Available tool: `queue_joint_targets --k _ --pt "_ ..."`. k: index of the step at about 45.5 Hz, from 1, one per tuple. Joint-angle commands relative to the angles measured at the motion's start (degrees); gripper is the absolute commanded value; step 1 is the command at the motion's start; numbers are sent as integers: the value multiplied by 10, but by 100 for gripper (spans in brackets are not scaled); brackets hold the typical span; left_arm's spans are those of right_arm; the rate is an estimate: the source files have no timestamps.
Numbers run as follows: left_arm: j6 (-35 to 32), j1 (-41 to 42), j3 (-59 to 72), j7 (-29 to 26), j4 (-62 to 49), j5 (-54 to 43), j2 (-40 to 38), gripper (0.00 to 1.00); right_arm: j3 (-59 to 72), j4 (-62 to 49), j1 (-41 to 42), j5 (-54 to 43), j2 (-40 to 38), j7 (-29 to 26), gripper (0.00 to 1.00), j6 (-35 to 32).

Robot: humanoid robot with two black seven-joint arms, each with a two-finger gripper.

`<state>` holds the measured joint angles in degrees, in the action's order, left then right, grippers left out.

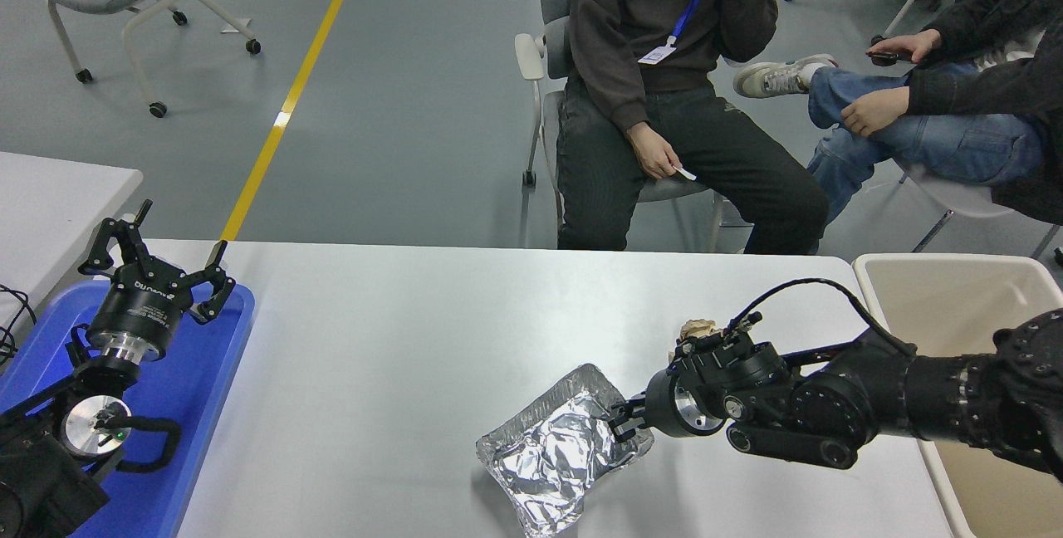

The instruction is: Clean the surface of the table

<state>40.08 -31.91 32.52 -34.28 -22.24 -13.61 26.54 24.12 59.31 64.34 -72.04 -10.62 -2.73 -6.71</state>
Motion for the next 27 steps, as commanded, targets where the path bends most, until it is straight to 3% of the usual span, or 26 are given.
queue_joint_targets --k 1,27 --pt "0 0 0 0 0 0 0 100 2 27 34 22 -14 0 0 -5" --pt "0 0 0 0 0 0 0 100 4 180 181 86 -140 2 0 -37"
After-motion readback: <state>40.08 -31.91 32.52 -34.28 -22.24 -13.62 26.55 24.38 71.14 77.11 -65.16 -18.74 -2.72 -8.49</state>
